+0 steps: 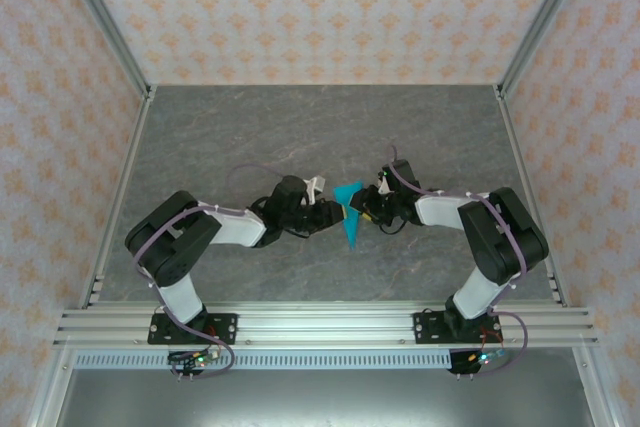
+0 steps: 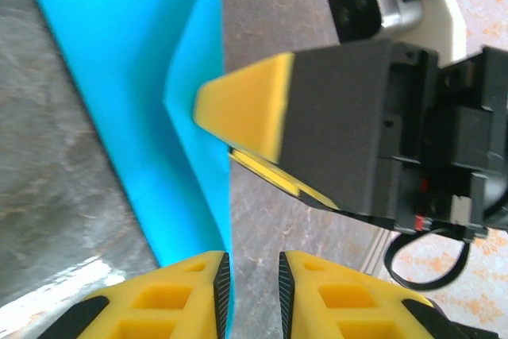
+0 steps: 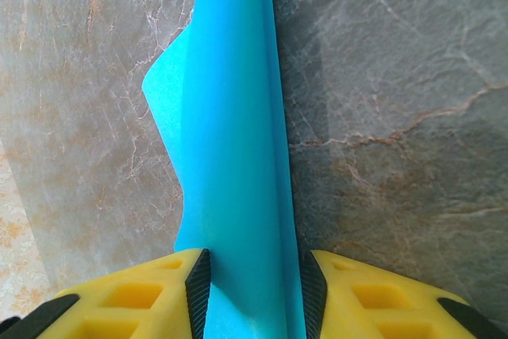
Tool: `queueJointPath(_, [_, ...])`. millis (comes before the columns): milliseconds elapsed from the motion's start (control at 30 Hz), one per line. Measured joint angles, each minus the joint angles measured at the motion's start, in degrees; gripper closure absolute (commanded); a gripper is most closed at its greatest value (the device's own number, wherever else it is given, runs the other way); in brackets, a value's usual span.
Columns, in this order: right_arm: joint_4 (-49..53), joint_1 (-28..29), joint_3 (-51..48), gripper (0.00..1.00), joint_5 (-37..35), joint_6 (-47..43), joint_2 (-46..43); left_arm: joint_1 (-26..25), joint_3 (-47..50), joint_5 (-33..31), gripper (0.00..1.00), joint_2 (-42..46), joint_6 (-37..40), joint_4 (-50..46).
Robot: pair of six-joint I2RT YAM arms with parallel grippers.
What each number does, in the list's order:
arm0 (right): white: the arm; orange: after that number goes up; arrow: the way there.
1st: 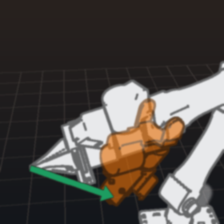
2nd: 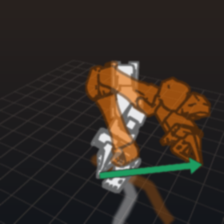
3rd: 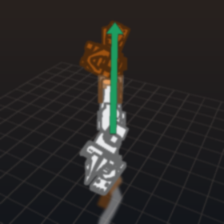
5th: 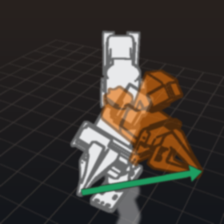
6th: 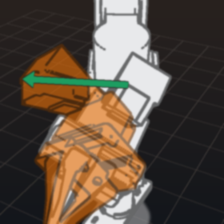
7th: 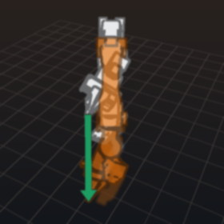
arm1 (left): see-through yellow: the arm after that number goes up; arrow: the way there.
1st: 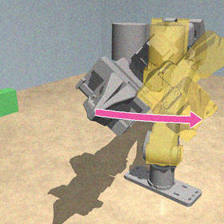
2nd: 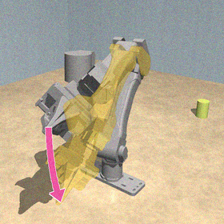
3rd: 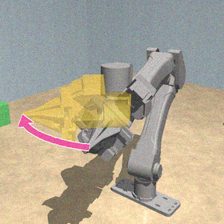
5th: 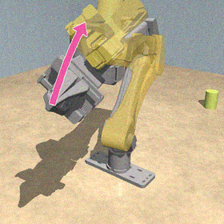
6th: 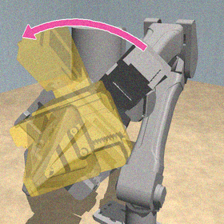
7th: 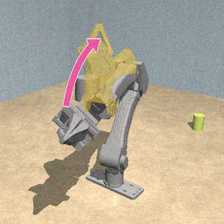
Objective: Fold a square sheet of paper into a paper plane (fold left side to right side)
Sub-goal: Fold the wing for the fifth time at the center of the table.
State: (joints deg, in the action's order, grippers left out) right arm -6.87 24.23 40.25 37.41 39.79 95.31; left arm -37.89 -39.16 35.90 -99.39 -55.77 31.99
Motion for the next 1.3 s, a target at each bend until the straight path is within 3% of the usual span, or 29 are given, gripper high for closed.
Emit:
queueJointPath(633, [0.2,0.0,0.1,0.61,0.0,-0.2,0.0,4.6,-6.1,0.0,0.7,-8.7,-3.8,-0.5])
queueJointPath(1300, [0.5,0.0,0.3,0.61,0.0,-0.4,0.1,4.7,-10.2,2.8,0.74,-14.1,-5.9,2.3])
